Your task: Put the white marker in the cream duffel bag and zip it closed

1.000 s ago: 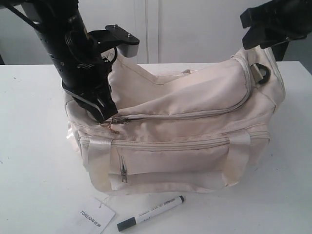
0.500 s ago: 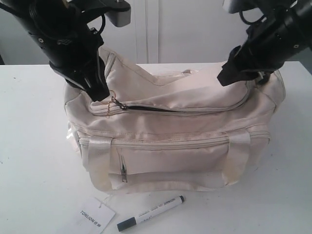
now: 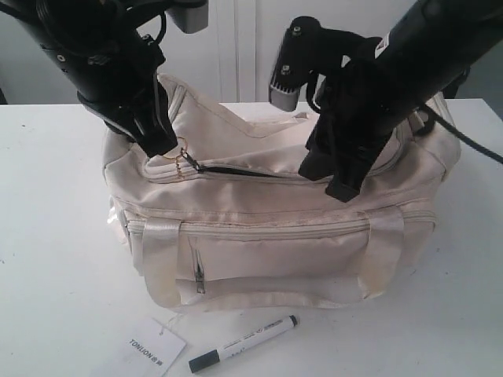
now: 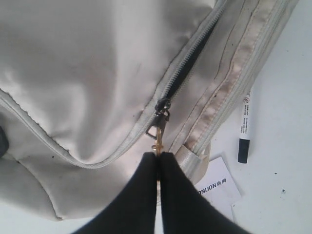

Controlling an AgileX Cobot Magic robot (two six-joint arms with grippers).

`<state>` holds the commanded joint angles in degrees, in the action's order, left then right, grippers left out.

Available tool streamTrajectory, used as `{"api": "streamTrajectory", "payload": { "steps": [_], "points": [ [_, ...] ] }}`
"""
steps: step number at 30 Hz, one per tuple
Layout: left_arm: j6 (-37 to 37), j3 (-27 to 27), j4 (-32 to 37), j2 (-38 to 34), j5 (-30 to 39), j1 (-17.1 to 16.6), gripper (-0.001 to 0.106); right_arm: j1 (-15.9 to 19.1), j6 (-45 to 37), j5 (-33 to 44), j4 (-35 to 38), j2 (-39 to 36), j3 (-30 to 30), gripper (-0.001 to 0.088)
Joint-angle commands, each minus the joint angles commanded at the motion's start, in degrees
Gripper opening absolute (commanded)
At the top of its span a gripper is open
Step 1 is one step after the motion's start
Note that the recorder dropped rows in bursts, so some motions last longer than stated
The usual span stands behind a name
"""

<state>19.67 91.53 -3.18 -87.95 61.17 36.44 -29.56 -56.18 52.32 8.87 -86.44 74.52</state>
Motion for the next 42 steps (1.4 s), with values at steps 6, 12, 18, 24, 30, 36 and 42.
{"api": "streamTrajectory", "payload": {
  "steps": [6,12,18,24,30,36,42],
  "points": [
    [0.00,0.00,0.24,0.00,0.00,0.00,0.000,-1.34,3.05,-0.96,-6.54,0.00,0.00,0.0365],
    [0.00,0.00,0.37,0.00,0.00,0.00,0.000,-2.67,3.55,-2.06,-8.45,0.61,-3.74,0.0365],
    [0.00,0.00,0.49,0.00,0.00,0.00,0.000,-6.37,3.55,-8.14,-15.00,2.64,-8.41,0.0365],
    [0.00,0.00,0.49,0.00,0.11,0.00,0.000,-6.37,3.31,-11.58,-14.48,2.87,-9.48,0.0370],
    [0.00,0.00,0.49,0.00,0.11,0.00,0.000,-6.37,3.42,-16.36,-7.87,2.87,-9.85,0.0370],
    [0.00,0.00,0.49,0.00,0.02,0.00,0.000,-6.37,-0.51,-17.34,2.87,2.87,-9.98,0.0370],
    [0.00,0.00,0.27,0.00,0.02,0.00,0.000,-6.37,-3.63,-17.47,4.24,1.32,-9.98,0.0517]
  ]
}}
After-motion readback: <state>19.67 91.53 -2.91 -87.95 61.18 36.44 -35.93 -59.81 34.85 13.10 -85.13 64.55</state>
